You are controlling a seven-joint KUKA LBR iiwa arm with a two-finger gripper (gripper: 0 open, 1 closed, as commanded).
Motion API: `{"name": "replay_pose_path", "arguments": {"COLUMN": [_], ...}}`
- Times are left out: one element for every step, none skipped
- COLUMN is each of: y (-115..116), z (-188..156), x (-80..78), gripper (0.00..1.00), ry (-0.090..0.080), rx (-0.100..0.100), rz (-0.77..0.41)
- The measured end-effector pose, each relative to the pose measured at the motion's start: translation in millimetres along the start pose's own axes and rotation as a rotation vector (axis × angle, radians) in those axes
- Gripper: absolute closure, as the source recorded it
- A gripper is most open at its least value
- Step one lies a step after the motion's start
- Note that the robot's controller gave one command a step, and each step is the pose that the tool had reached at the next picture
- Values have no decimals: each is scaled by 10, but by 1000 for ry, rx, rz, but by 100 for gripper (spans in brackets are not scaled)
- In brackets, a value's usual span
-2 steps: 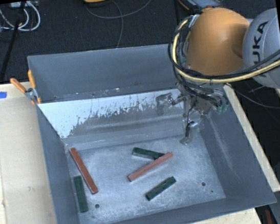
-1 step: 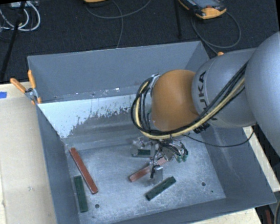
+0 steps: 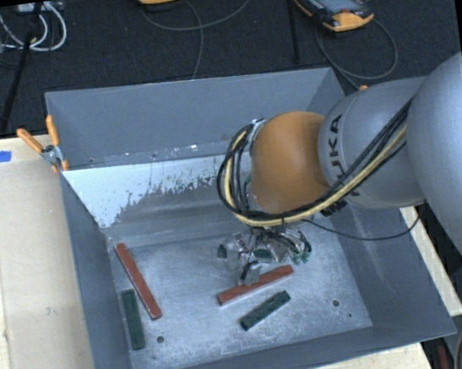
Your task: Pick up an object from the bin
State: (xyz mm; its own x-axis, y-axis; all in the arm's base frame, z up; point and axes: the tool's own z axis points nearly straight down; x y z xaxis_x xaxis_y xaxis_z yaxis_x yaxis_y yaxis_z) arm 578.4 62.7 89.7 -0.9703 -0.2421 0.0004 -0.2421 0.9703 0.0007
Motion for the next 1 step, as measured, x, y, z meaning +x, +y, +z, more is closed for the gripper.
{"name": "replay_pose_path", "arguments": {"y": [0], "z": [0], "x": [0], "gripper": [0], "ry": [0], "rx": [0], "rz": [0]}}
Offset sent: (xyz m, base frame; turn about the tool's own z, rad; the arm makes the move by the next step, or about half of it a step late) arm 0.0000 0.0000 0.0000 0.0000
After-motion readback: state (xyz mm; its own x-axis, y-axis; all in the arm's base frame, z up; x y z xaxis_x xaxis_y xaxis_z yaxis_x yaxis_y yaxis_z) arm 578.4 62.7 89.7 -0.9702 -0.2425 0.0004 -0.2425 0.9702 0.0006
